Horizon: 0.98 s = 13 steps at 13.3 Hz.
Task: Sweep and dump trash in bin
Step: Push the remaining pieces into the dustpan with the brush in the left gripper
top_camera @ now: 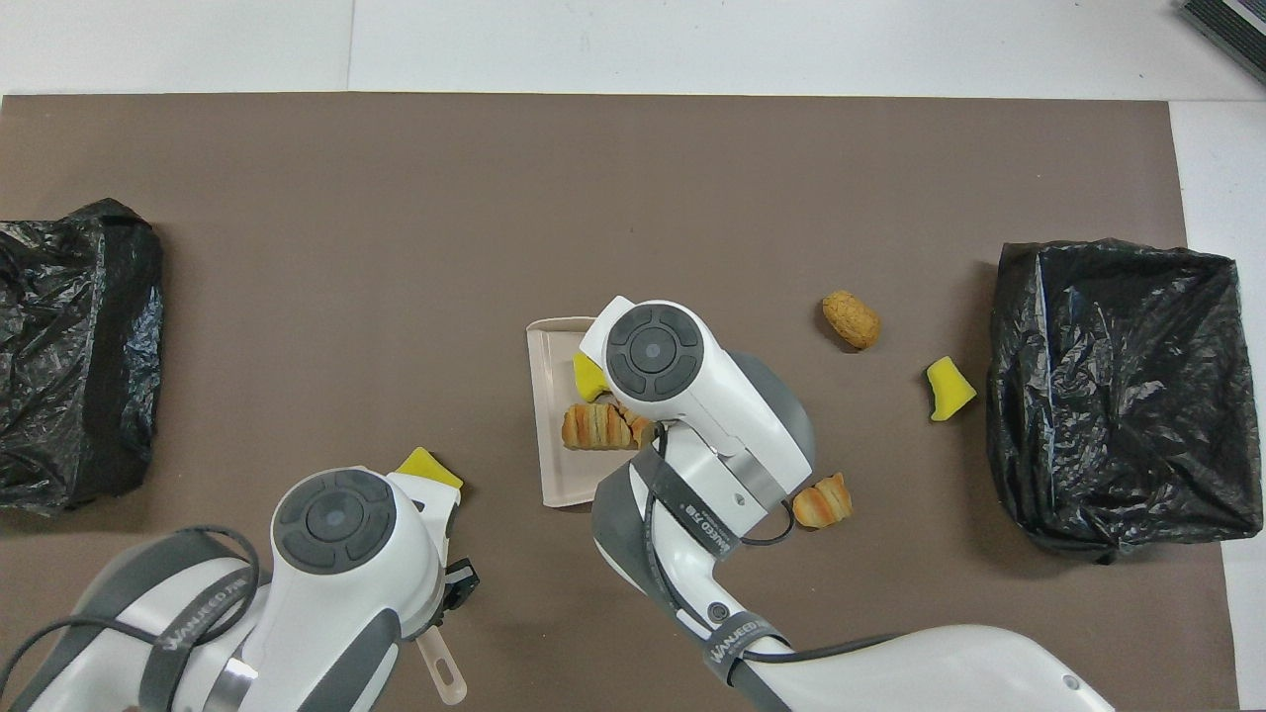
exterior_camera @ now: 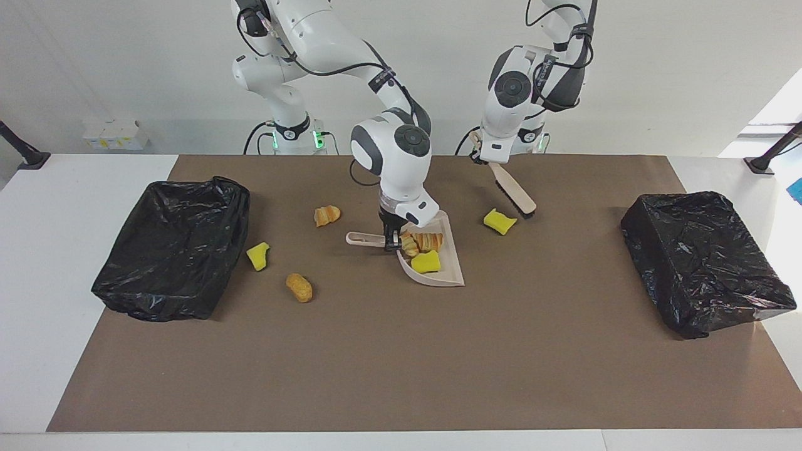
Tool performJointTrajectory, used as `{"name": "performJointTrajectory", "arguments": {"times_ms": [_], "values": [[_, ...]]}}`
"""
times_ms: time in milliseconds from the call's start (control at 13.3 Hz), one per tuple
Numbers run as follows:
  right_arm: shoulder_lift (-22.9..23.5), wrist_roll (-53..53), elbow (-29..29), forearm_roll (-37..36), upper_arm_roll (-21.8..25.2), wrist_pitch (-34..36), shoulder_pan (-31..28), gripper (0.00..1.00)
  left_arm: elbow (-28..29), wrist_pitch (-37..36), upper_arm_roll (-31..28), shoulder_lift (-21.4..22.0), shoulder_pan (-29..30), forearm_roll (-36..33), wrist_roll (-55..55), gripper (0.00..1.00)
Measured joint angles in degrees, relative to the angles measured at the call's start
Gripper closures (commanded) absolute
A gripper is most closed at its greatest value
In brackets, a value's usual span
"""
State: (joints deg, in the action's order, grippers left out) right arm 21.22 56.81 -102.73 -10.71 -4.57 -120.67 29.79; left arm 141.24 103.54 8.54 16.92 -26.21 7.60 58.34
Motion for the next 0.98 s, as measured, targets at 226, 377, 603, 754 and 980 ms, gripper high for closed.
{"name": "performJointTrajectory", "arguments": {"times_ms": [226, 377, 603, 754, 980], "values": [[-1.5, 0.2, -2.3, 0.0, -0.1, -1.6, 0.1, 1.0, 5.3, 10.0, 0.3, -0.3, -1.0, 0.0, 0.6, 1.0], [-1.7, 0.2, -2.6, 0.0, -0.1, -1.6, 0.4, 1.0, 5.1, 15.9, 0.4, -2.7, -1.4, 0.0, -1.7, 1.0], [-1.8, 0.2, -2.6, 0.0, -0.1, -1.6, 0.5, 1.0, 1.0, 20.4, 0.4, -7.7, -1.9, 0.3, -7.2, 1.0], [-1.8, 0.2, -2.6, 0.0, -0.1, -1.6, 0.5, 1.0, -1.0, 24.4, 0.4, -9.9, -2.1, 1.1, -12.4, 1.0], [-1.8, 0.2, -2.6, 0.0, -0.1, -1.6, 0.5, 1.0, -1.5, 30.8, 0.5, -12.3, -5.6, 2.4, -19.3, 1.0]]}}
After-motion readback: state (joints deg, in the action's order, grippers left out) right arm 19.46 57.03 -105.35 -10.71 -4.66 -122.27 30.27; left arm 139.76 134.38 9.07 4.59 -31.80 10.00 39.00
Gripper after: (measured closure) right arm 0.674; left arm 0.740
